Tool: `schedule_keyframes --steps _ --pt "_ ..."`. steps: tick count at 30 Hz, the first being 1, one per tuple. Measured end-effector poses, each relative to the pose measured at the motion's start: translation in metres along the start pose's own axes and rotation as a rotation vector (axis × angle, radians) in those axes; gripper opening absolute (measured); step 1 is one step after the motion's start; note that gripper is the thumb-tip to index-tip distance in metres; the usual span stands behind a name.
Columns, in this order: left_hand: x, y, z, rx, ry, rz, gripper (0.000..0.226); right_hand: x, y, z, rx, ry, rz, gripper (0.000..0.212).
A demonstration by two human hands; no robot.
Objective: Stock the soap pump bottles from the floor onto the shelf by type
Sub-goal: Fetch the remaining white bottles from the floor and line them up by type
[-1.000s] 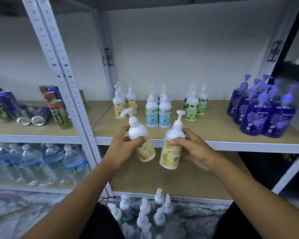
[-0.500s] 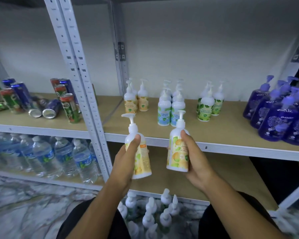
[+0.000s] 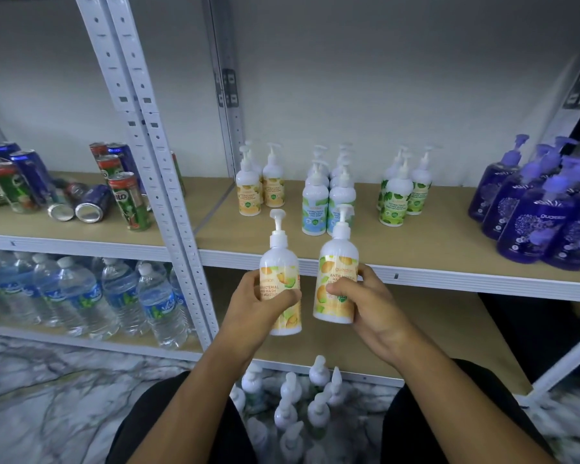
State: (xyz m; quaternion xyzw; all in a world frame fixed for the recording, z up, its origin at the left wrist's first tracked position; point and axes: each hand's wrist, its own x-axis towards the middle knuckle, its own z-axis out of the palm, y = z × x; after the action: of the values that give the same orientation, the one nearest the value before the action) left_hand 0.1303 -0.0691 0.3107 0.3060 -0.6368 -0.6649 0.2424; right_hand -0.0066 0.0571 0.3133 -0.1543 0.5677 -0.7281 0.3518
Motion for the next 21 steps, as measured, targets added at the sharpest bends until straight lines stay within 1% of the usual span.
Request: schedule_keyframes --steps 3,8,11,13,16,19,21 --pt "-0.001 0.000 0.001 0.015 0.017 0.037 0.047 0.000 0.002 -0.001 -0.034 0.008 -0.017 0.044" --pt "-0.003 0.003 0.000 0.053 0.086 0.103 0.055 -0.001 0.002 0.000 -0.099 0.004 -0.042 0.044" --pt "-0.001 0.006 -0.002 0.064 0.114 0.118 0.055 0.000 0.001 0.001 -0.149 -0.003 -0.075 0.057" --pt "0.001 0.008 -0.003 0.044 0.130 0.113 0.057 0.001 -0.001 0.002 -0.187 -0.008 -0.102 0.061" --pt "0.006 0.013 -0.006 0.007 0.125 0.107 0.062 0.006 -0.005 0.004 -0.225 -0.020 -0.140 0.059" --pt "0.019 0.028 -0.009 -0.016 0.101 0.116 0.053 0.017 -0.014 0.009 -0.234 -0.036 -0.187 0.053" --pt "0.032 0.042 -0.012 -0.006 0.100 0.126 0.050 0.026 -0.023 0.017 -0.233 -0.046 -0.214 0.054"
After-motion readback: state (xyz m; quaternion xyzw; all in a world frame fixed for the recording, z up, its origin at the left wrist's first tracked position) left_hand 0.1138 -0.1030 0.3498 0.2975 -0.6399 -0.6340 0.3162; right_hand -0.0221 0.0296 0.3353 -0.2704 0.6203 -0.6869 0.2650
